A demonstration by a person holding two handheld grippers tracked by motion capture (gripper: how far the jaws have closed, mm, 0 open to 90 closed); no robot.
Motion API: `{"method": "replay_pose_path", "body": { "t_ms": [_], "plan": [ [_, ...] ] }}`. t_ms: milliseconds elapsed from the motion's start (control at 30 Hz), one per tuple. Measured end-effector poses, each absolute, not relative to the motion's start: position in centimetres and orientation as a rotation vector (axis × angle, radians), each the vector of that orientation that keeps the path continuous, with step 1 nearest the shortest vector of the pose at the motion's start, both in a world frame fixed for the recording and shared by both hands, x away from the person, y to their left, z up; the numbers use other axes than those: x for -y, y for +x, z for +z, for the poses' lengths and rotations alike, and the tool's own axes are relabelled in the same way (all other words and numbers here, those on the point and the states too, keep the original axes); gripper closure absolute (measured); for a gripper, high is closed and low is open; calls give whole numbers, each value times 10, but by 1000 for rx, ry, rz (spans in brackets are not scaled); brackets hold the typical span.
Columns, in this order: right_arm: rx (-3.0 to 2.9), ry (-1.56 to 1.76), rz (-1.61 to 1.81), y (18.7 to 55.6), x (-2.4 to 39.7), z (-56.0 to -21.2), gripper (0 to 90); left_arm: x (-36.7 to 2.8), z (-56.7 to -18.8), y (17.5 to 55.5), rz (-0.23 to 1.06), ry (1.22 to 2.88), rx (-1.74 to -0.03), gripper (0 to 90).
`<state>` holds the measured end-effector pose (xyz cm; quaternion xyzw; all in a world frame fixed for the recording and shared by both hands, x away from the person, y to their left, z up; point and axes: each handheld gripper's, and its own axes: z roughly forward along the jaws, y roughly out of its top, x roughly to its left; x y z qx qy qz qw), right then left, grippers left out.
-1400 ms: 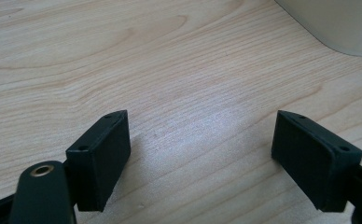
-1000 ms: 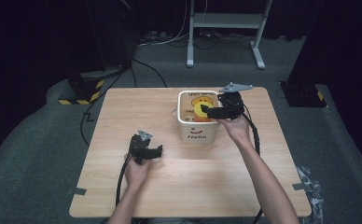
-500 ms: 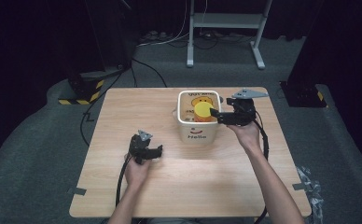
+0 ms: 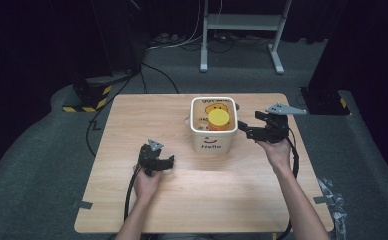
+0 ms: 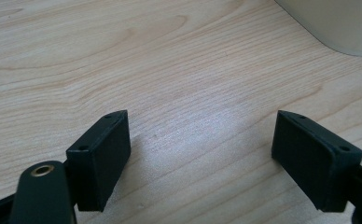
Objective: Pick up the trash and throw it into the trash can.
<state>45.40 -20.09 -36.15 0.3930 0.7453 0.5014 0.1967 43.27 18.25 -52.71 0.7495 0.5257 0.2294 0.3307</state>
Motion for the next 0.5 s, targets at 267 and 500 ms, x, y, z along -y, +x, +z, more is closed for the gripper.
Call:
{"method": "replay_pose_path", "body": {
  "t_ms": [267, 500],
  "plan": [
    [-2074, 1124, 1413, 447, 213, -368, 191, -183, -527, 433, 598, 1963, -1376, 196],
    [-2072, 1149, 1407, 442, 221, -376, 198, -182, -527, 433, 600, 1960, -1374, 196]
  ]
}}
